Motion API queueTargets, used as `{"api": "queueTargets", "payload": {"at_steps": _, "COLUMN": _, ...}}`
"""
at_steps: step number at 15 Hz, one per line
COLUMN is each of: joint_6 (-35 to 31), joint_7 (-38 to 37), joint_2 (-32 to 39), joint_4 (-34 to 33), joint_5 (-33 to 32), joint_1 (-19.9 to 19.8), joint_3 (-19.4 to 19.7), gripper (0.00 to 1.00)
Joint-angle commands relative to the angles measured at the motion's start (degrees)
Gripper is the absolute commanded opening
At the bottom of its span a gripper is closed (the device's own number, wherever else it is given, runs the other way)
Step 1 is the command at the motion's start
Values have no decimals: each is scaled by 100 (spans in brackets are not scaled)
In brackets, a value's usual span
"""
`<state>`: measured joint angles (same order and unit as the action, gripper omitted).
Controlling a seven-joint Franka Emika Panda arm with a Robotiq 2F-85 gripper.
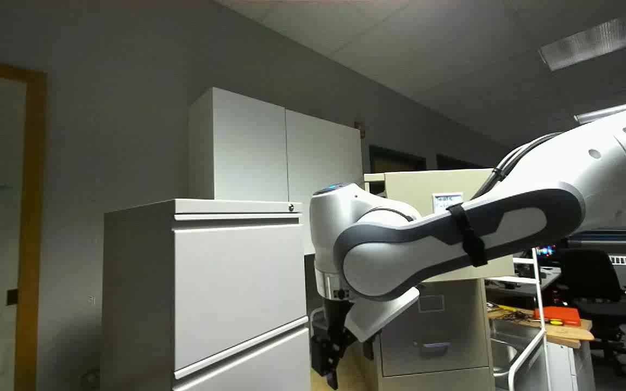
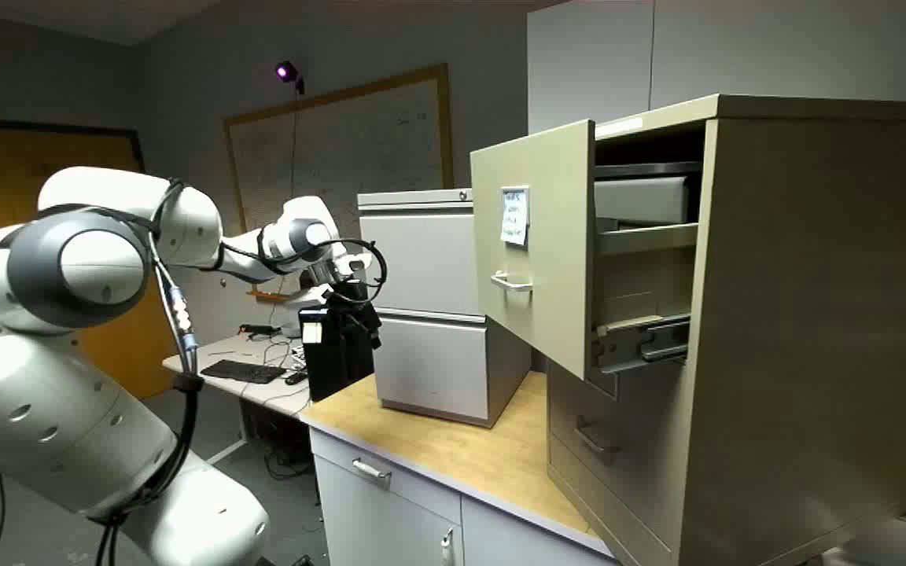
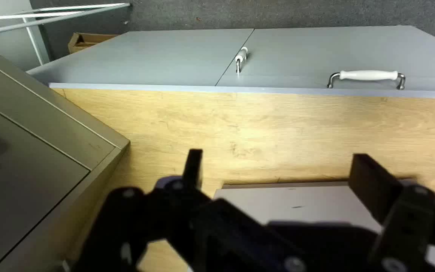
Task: Close the open drawer
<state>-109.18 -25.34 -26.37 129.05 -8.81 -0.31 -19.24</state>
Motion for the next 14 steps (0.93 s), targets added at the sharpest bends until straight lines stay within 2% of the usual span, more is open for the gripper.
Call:
{"api": "queueTargets", "payload": {"at_steps": 1, "joint_6": 9, "joint_7": -65, "joint_2": 32, "joint_4": -14, "joint_5": -76, "joint_1": 175, "joint_3": 141, "gripper": 100}}
{"api": "queueTargets", "payload": {"at_steps": 5, "joint_6": 0, "joint_7": -65, "joint_2": 32, "joint_4": -16, "joint_5": -76, "joint_1": 175, "joint_3": 141, "gripper": 100}}
{"api": "queueTargets", "payload": {"at_steps": 9, "joint_6": -8, "joint_7": -328, "joint_2": 28, "joint_4": -81, "joint_5": -600, "joint_1": 99, "joint_3": -19, "gripper": 100}}
{"api": "queueTargets", "payload": {"at_steps": 10, "joint_6": -27, "joint_7": -453, "joint_2": 9, "joint_4": -98, "joint_5": -833, "joint_1": 63, "joint_3": -65, "gripper": 97}}
{"api": "queueTargets", "payload": {"at_steps": 11, "joint_6": -63, "joint_7": -644, "joint_2": -22, "joint_4": -113, "joint_5": -1103, "joint_1": 18, "joint_3": -113, "gripper": 75}}
{"api": "queueTargets", "payload": {"at_steps": 13, "joint_6": -58, "joint_7": -1036, "joint_2": -121, "joint_4": -140, "joint_5": -1611, "joint_1": -48, "joint_3": -165, "gripper": 71}}
{"api": "queueTargets", "payload": {"at_steps": 14, "joint_6": -20, "joint_7": -1243, "joint_2": -181, "joint_4": -147, "joint_5": -1842, "joint_1": -66, "joint_3": -163, "gripper": 64}}
